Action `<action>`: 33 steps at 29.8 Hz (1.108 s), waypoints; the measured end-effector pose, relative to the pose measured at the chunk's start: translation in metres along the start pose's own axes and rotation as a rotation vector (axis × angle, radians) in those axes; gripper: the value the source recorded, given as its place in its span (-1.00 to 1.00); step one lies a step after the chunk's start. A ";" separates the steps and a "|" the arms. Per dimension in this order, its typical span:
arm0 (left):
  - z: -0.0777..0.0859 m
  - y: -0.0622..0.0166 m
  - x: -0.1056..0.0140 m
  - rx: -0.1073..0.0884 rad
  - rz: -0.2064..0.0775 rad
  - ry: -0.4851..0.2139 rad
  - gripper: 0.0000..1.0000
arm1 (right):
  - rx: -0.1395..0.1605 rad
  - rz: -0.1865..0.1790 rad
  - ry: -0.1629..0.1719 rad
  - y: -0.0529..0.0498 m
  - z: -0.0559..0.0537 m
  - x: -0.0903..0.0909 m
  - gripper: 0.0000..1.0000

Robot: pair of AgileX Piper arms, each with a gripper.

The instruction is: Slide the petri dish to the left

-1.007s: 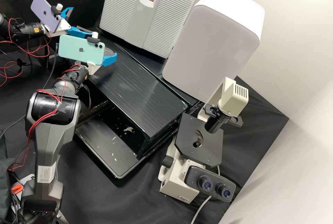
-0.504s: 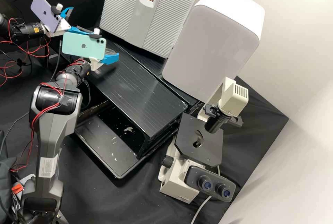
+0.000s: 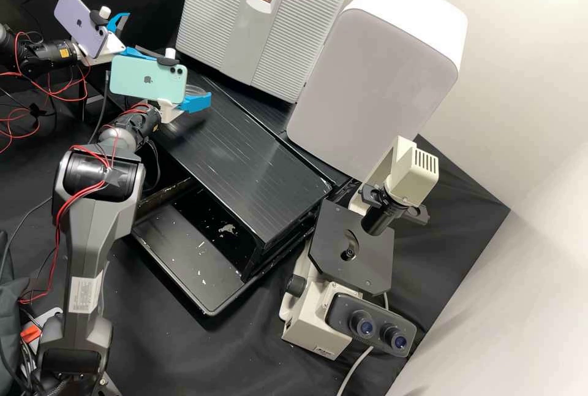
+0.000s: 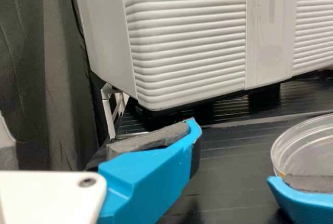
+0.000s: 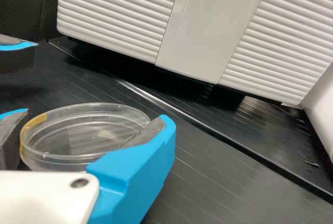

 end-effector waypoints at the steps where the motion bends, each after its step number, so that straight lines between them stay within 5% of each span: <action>1: 0.000 0.0000 0.000 0.000 0.000 0.000 1.00 | -0.008 0.001 0.003 -0.001 0.000 -0.001 -1.00; 8: 0.000 0.0000 0.000 0.000 0.000 0.000 1.00 | -0.043 0.012 0.019 -0.005 -0.002 -0.003 -1.00; 14: 0.000 0.0000 0.000 0.000 0.000 0.000 1.00 | -0.044 0.013 0.023 -0.006 -0.004 -0.004 -1.00; 15: 0.000 0.0000 0.000 0.000 0.000 0.000 1.00 | -0.044 0.013 0.023 -0.006 -0.004 -0.004 1.00; 33: 0.000 0.0000 0.000 0.000 0.000 0.000 1.00 | -0.050 0.013 0.023 -0.006 -0.004 -0.004 1.00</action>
